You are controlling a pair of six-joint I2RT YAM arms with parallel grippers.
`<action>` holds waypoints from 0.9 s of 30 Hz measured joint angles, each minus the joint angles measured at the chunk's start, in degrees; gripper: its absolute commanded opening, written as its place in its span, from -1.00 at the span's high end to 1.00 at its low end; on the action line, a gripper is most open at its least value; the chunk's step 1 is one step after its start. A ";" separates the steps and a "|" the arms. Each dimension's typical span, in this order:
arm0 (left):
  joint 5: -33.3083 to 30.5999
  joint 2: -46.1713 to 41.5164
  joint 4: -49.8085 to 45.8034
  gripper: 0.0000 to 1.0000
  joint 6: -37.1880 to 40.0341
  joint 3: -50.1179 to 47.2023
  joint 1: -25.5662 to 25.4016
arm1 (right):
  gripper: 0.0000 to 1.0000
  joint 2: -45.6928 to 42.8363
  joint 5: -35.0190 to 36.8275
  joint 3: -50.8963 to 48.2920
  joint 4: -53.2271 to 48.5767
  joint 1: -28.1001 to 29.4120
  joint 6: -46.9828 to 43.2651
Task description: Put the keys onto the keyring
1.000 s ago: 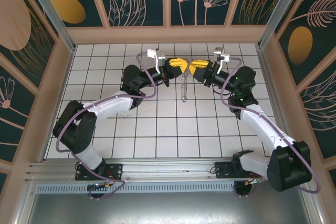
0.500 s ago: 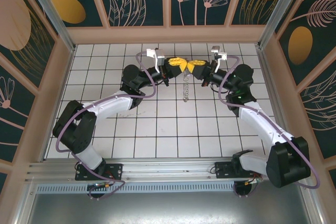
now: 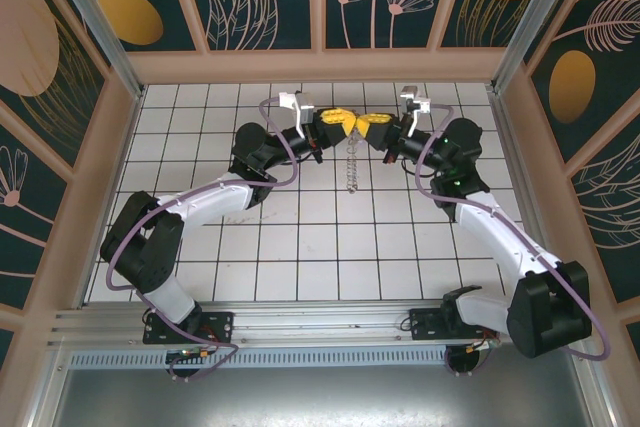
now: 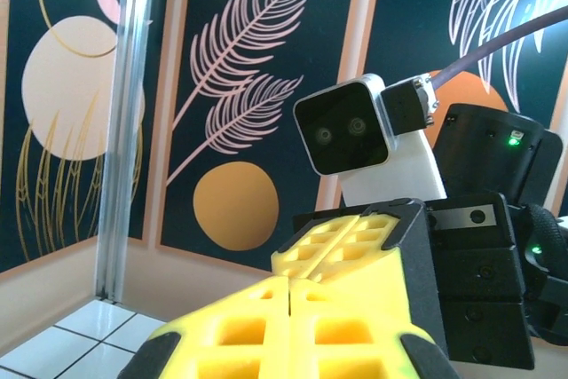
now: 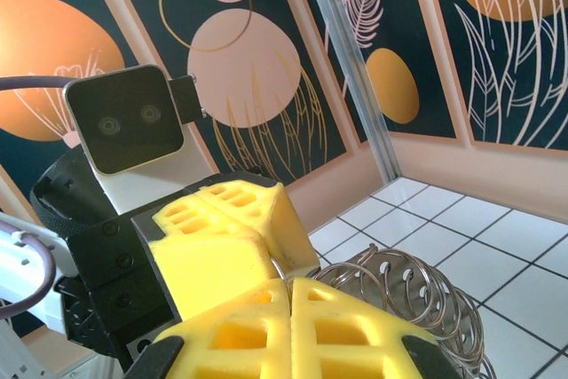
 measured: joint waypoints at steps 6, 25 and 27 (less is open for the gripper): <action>-3.93 -1.11 -5.66 0.41 2.43 0.31 0.00 | 1.00 0.22 0.09 2.34 -6.38 -0.13 -3.02; 1.68 -6.19 -46.71 -0.11 25.00 17.66 7.76 | 1.00 7.21 -0.61 17.94 -29.44 -2.71 -17.73; 4.74 -4.66 -52.85 -0.11 28.13 21.00 8.33 | 1.00 8.31 -1.46 21.35 -33.44 -3.04 -20.41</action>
